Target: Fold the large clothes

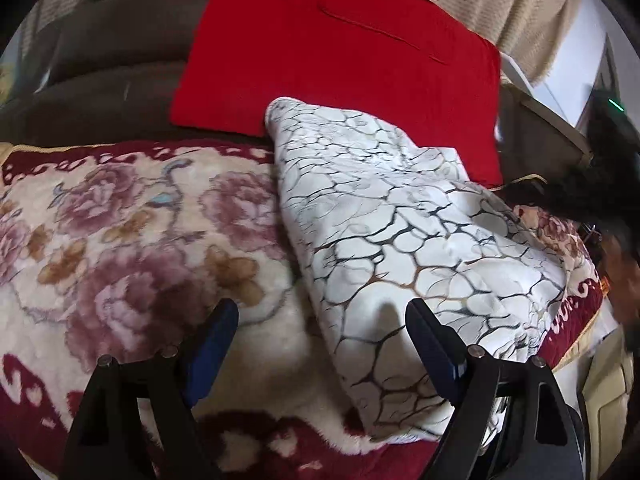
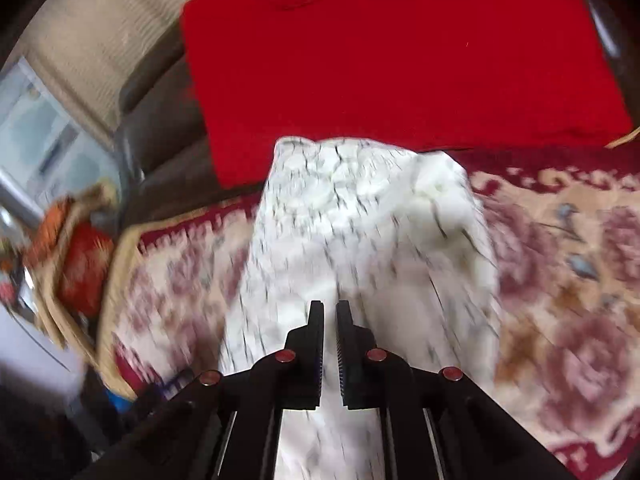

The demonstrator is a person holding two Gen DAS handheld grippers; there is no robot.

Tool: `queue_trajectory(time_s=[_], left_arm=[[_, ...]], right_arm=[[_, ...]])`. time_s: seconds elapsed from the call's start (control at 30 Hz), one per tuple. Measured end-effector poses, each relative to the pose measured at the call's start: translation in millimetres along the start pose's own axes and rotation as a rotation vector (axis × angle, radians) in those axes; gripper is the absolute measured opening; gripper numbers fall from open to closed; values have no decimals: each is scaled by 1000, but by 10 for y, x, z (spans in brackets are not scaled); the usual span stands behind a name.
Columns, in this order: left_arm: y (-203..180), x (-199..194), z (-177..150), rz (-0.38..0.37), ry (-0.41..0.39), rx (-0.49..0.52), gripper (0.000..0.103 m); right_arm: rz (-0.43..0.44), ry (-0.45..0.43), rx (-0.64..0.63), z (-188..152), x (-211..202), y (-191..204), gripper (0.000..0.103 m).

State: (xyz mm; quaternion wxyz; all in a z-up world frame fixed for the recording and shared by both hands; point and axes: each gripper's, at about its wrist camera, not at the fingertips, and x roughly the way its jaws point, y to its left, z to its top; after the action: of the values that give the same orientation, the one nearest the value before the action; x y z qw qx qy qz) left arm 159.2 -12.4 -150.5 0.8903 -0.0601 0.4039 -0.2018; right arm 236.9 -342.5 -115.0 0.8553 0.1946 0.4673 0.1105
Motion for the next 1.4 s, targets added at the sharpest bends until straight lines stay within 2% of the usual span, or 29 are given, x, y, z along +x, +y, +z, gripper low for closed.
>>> queue_trajectory(time_s=[0.1, 0.17, 0.23, 0.3, 0.4, 0.5, 0.57, 0.63, 0.7, 0.73, 0.77, 0.83, 0.9, 1.0, 1.1, 1.2, 1.27, 1.33, 1.4], left_arm=[[-99, 50, -70, 56, 25, 54, 87], [-194, 96, -120, 85, 27, 96, 87], [-253, 92, -141, 104, 13, 124, 87], [-242, 56, -155, 124, -2, 129, 87], [-186, -35, -136, 98, -11, 101, 86], [-152, -242, -86, 54, -93, 82, 86], [-156, -281, -55, 24, -120, 74, 86], [-193, -222, -47, 11, -97, 83, 86], [-271, -41, -76, 50, -33, 130, 86], [-300, 31, -100, 58, -10, 145, 87], [-308, 70, -112, 59, -5, 142, 87], [-272, 77, -101, 41, -8, 118, 87], [-221, 73, -88, 23, 9, 93, 87], [-183, 33, -92, 10, 11, 54, 87], [-211, -104, -78, 11, -39, 58, 87], [-227, -280, -89, -31, -119, 43, 87], [-272, -235, -117, -9, -111, 59, 87], [-355, -21, -187, 42, -33, 108, 87], [-367, 17, -247, 65, -55, 103, 88]], right_arm=[[-50, 43, -51, -405, -40, 12, 7], [-107, 46, -62, -647, 154, -100, 7], [-105, 22, -80, -792, 343, -196, 4], [-90, -4, -29, -790, 333, -264, 4], [-62, 11, 9, -650, 153, -225, 7], [-7, -66, 8, -507, -41, -67, 9], [14, -136, 8, -410, -156, -20, 9], [-6, -156, 12, -294, -114, -5, 9], [-77, -106, 23, -206, 171, -102, 6], [-128, -47, 30, -230, 391, -176, 6], [-124, 7, 60, -247, 617, -300, 6], [-58, -26, 125, -276, 680, -461, 5], [-36, -33, 169, -278, 607, -488, 5], [-59, -49, 96, -323, 404, -333, 7], [-38, -89, 99, -458, 135, -246, 9], [-5, -160, 85, -629, -82, -179, 9], [-9, -161, 58, -790, -73, -120, 9], [-35, -108, 45, -912, 164, -118, 8], [-22, -121, 60, -1003, 241, -161, 8]])
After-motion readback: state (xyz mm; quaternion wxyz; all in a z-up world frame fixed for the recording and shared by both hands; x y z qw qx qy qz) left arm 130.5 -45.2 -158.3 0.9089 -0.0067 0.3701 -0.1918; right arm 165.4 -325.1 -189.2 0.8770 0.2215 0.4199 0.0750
